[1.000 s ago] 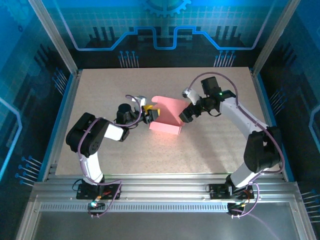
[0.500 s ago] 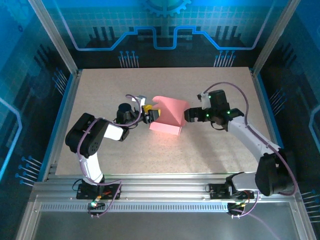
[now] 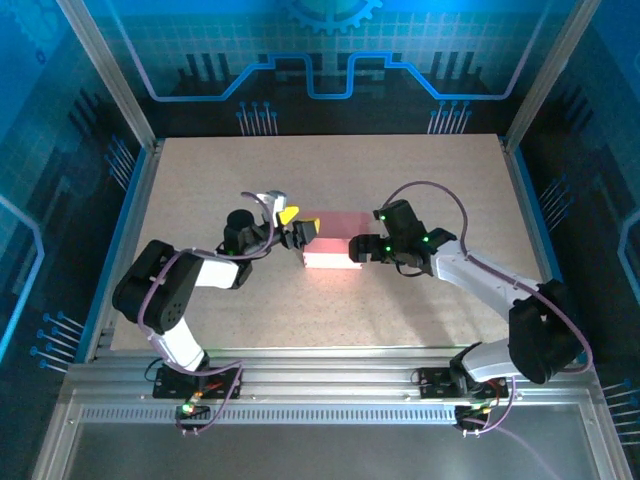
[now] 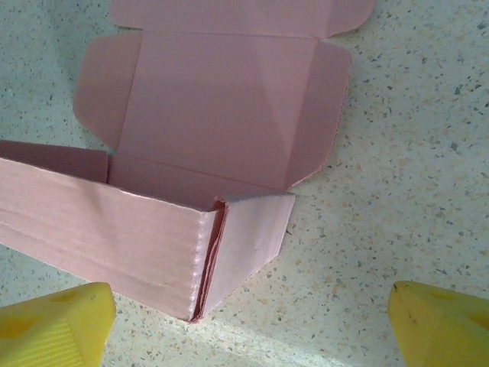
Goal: Fold the paper box
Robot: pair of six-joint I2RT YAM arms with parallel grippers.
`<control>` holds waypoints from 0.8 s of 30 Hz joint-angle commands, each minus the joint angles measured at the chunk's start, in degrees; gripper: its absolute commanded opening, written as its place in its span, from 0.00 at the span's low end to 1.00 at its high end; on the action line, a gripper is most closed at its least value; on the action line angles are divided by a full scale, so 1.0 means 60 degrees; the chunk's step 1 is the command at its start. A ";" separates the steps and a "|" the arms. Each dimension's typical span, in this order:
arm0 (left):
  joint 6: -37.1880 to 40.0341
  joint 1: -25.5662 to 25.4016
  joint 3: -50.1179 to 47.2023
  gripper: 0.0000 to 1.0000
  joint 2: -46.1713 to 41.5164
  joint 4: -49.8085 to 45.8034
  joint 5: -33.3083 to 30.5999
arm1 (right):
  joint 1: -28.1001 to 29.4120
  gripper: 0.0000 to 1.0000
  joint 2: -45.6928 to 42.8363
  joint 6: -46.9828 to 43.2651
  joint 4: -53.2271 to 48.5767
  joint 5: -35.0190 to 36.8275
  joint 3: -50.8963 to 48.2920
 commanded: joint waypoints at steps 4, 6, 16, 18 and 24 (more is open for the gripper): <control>-0.0054 -0.0037 -0.0288 0.97 -0.1226 -0.0993 -0.0734 | -0.0317 0.92 0.0312 0.0620 -0.0752 0.0049 0.1297; -0.0085 -0.0058 -0.0349 0.97 -0.1763 -0.1672 -0.1173 | -0.0361 0.91 0.0752 0.0326 -0.0845 -0.0140 0.1724; 0.0339 -0.0801 -0.1087 0.99 -0.3417 -0.3516 -0.2673 | -0.0686 0.84 0.2831 0.0519 -0.2310 -0.0466 0.3853; 0.0277 -0.1040 -0.0946 0.99 -0.3641 -0.4223 -0.3037 | -0.0597 0.82 0.3391 0.0495 -0.2671 -0.0399 0.4204; -0.0151 -0.1384 -0.0921 0.99 -0.4273 -0.5367 -0.3665 | 0.0071 0.79 0.3367 0.0333 -0.2920 0.0234 0.3959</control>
